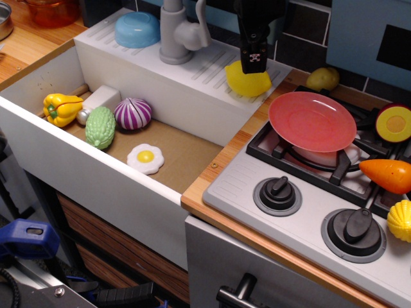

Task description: Put lemon on plate

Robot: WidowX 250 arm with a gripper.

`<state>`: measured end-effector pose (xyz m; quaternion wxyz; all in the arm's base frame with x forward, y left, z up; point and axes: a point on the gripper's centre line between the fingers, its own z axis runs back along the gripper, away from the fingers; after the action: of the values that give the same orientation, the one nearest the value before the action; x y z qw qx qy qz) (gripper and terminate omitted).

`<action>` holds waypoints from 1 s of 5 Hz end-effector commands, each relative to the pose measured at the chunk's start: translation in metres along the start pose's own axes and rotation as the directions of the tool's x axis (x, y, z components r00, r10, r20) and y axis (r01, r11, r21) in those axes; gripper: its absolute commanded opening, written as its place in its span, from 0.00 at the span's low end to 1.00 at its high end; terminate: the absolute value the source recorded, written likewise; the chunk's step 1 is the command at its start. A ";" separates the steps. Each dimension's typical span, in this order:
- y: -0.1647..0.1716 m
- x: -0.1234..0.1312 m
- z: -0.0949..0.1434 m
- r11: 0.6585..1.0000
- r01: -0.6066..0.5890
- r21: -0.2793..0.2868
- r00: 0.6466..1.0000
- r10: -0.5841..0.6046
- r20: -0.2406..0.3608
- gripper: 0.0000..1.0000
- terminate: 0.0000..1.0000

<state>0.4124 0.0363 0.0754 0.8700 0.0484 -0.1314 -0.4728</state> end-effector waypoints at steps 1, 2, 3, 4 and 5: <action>0.018 -0.004 0.005 0.998 0.037 0.055 0.999 -0.039 0.033 1.00 0.00; 0.018 -0.011 -0.001 0.997 0.041 0.061 0.998 -0.044 0.043 1.00 0.00; 0.023 -0.015 -0.010 0.997 0.039 0.064 0.997 -0.043 0.062 1.00 0.00; 0.028 -0.017 -0.018 0.997 0.039 0.066 0.997 -0.044 0.071 1.00 0.00; 0.031 -0.017 -0.031 0.998 0.034 0.052 0.995 -0.039 0.087 1.00 0.00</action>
<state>0.4288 0.0567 0.0233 0.8612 0.0160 -0.1626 -0.4813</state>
